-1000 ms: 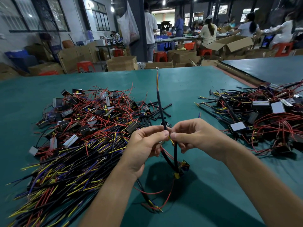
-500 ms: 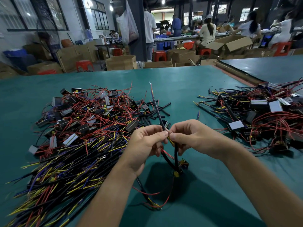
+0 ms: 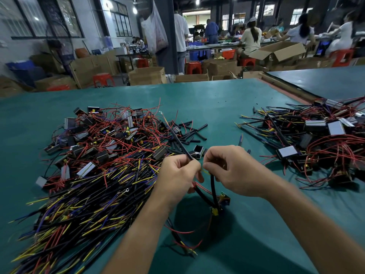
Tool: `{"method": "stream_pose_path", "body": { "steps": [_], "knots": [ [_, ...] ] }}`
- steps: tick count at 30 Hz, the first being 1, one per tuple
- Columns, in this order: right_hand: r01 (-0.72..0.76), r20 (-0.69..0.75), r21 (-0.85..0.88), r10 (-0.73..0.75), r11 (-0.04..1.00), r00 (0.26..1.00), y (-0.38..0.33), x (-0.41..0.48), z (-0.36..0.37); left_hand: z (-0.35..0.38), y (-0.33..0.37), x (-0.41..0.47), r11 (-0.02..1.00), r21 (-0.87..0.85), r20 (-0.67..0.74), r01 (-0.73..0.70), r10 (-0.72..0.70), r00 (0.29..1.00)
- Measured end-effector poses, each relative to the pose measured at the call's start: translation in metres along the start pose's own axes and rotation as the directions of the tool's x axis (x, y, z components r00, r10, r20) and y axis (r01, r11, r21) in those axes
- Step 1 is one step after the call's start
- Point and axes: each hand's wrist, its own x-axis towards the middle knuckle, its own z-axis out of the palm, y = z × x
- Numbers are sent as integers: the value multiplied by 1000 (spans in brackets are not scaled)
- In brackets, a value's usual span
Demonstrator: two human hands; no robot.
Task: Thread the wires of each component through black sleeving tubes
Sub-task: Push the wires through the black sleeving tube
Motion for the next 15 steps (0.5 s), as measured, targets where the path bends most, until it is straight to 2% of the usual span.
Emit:
{"method": "stream_pose_path", "body": {
  "steps": [9,12,15],
  "knots": [
    [69,-24,-159,-73,985,997,-5,-2,-1,0,1,-2,995,-79,51,53,-49,997],
    [65,-35,-143,-71,988,997,-2,-2,-2,0,0,-1,997,-60,62,54,-50,997],
    [33,-71,-33,-35,999,997,3,-1,-4,-2,2,-1,994,-70,99,86,-79,992]
  ]
}}
